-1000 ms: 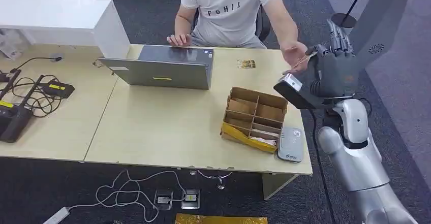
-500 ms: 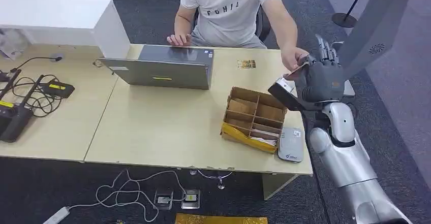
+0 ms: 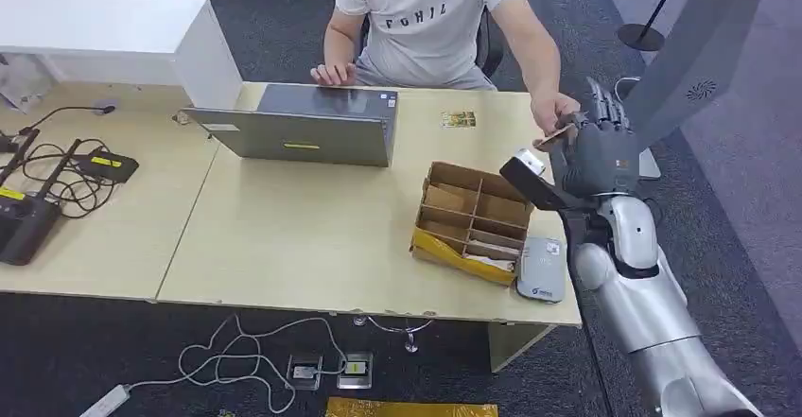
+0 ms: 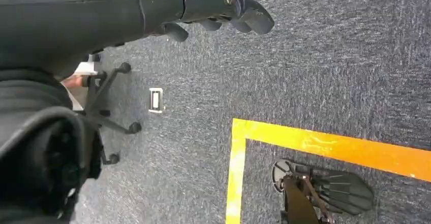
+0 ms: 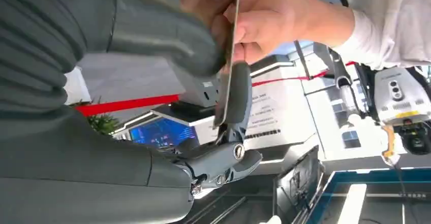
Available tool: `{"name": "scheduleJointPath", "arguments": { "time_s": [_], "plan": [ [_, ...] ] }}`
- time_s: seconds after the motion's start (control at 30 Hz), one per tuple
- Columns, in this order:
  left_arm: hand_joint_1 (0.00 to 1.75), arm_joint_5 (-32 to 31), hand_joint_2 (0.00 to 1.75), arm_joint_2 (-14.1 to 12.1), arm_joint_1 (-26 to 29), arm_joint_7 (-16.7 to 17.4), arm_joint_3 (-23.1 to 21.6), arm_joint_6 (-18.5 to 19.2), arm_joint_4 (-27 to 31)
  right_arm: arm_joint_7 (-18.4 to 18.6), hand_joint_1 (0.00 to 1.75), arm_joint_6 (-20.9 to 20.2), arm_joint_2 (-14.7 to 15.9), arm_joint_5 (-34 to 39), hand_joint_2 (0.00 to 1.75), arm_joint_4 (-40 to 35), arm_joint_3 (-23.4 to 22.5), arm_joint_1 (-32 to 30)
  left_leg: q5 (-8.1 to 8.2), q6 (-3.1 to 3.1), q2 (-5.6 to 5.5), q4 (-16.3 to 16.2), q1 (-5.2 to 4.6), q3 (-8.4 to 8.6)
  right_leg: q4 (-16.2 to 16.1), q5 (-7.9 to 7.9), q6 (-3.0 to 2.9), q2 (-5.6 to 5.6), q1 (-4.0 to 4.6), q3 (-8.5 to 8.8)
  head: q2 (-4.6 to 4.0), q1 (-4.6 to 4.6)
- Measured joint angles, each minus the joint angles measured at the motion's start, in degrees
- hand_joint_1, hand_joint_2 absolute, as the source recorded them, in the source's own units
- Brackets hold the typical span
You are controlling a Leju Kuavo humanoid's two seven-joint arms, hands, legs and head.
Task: Pass the card to the sensor for recognition and then transmit it.
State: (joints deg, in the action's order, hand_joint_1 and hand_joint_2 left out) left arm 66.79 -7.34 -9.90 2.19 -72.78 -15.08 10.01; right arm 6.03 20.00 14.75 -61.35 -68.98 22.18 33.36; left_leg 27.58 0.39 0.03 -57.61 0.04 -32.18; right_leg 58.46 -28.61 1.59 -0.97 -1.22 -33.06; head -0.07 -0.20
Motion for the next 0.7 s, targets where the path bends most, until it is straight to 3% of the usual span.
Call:
{"name": "scheduleJointPath", "arguments": {
  "time_s": [0.7],
  "plan": [
    [0.00,-0.35,0.00,0.00,-0.01,0.00,-0.81,0.50,0.00,0.46,0.00,0.70,1.86,-0.90,1.75,-1.73,-0.22,-2.05,0.00,0.00,0.04,0.00,0.00,0.03,0.00,0.00,0.00,0.06,0.00,0.00,0.00,0.00]
  ]
}}
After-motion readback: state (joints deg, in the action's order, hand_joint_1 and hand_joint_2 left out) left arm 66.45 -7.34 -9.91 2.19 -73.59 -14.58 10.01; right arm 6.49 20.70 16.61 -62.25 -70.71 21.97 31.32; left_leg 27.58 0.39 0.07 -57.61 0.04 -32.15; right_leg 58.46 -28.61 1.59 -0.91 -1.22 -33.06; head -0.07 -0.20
